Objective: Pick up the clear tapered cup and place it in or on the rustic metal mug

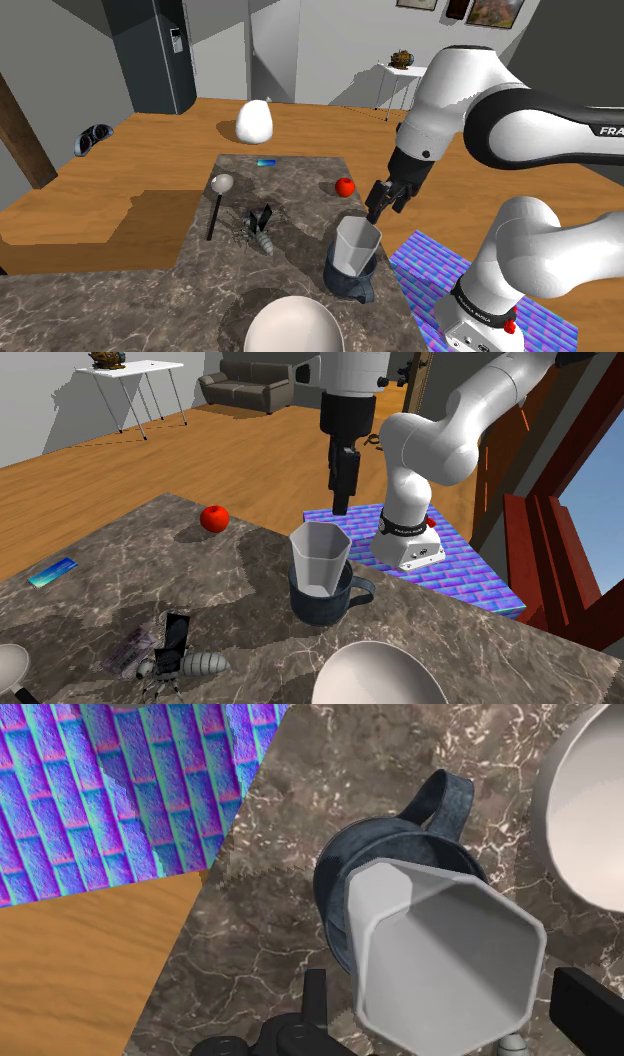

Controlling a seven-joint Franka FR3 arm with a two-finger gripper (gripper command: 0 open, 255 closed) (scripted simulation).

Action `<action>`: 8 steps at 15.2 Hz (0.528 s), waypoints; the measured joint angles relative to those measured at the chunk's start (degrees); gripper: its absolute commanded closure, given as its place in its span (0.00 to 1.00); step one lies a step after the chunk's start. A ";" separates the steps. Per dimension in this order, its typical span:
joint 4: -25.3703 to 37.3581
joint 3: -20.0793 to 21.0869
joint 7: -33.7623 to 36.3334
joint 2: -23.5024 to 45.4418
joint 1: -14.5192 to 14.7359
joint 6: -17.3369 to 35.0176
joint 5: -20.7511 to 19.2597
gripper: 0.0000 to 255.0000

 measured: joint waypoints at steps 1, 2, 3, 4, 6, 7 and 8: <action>0.00 0.00 0.00 0.00 0.00 0.00 0.00 0.00; 0.96 -0.36 0.00 -0.12 -0.16 -1.05 -0.35 0.00; 2.28 -0.85 -0.02 -0.25 -0.37 -2.49 -0.79 0.00; 3.63 -1.22 0.15 -0.57 -0.45 -4.14 -1.14 0.00; 6.11 -1.84 0.30 -0.46 -0.70 -6.53 -1.75 0.00; 6.53 -1.98 0.28 -0.41 -0.77 -6.92 -1.89 0.00; 6.71 -2.03 0.28 -0.36 -0.80 -7.07 -1.93 0.00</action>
